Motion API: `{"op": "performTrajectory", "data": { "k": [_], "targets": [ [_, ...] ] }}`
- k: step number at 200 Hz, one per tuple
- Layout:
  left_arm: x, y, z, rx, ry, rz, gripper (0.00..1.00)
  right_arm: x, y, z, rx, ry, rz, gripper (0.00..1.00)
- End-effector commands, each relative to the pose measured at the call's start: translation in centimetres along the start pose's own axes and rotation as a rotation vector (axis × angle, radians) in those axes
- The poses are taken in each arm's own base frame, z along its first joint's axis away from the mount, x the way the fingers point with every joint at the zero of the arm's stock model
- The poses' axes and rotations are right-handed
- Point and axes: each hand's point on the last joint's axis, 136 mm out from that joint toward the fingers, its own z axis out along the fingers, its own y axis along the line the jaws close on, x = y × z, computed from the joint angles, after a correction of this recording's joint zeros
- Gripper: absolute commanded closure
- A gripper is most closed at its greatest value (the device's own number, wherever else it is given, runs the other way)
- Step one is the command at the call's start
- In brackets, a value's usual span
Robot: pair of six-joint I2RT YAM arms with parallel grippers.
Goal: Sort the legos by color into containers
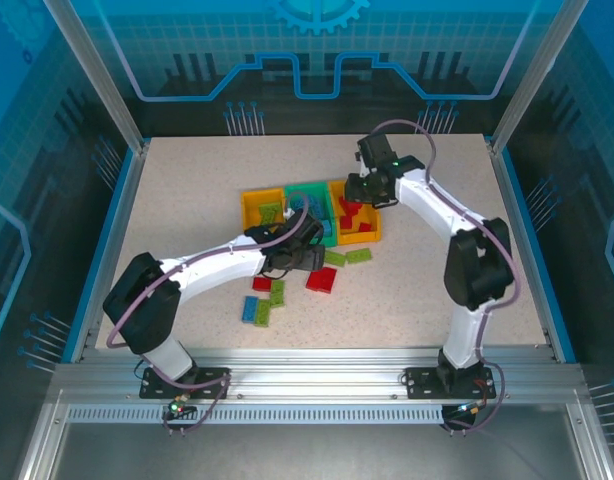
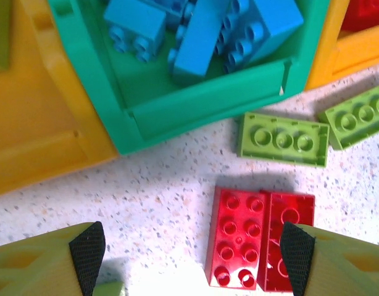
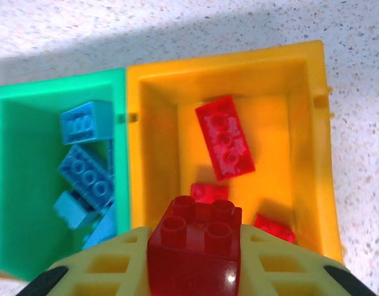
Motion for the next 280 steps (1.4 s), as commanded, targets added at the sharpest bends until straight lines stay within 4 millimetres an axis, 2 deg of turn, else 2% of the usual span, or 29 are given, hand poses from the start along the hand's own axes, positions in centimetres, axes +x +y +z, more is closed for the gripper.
{"op": "performTrajectory", "data": {
  "k": [1, 27, 70, 91, 112, 141, 172, 218, 235, 280],
  "targets": [
    [0.7, 0.2, -0.9, 0.016, -0.003, -0.066, 0.21, 0.0, -0.9, 1.6, 0.028, 0.055, -0.038, 0.70],
    [2.5, 2.4, -1.5, -0.053, 0.017, -0.115, 0.18, -0.5, -1.1, 2.7, 0.050, 0.055, -0.046, 0.67],
    [5.8, 6.1, -2.1, -0.155, 0.053, -0.174, 0.12, 0.0, -0.7, 3.7, 0.040, 0.086, -0.053, 0.50],
    [6.6, 7.6, -2.6, -0.180, 0.051, -0.207, 0.11, 0.4, -0.2, 3.6, 0.029, 0.093, -0.064, 0.45],
    [7.1, 9.2, -3.2, -0.200, 0.046, -0.251, 0.11, 0.5, 0.3, 3.1, 0.022, 0.088, -0.074, 0.34],
    [7.9, 11.1, -3.7, -0.199, 0.043, -0.328, 0.11, 0.6, 0.9, 2.1, 0.009, 0.072, -0.077, 0.30],
    [8.8, 12.5, -3.1, -0.192, 0.066, -0.374, 0.18, 0.6, 1.5, 1.4, 0.000, 0.060, -0.083, 0.28],
    [9.8, 13.4, -2.0, -0.191, 0.098, -0.402, 0.28, 0.6, 1.5, 1.0, 0.007, 0.060, -0.086, 0.28],
    [9.8, 13.6, -1.6, -0.175, 0.096, -0.422, 0.33, 0.7, 1.6, 1.0, 0.008, 0.064, -0.089, 0.28],
    [9.6, 14.1, -0.9, -0.174, 0.103, -0.430, 0.38, 1.1, 1.7, 1.3, 0.015, 0.074, -0.096, 0.27]
  ]
}}
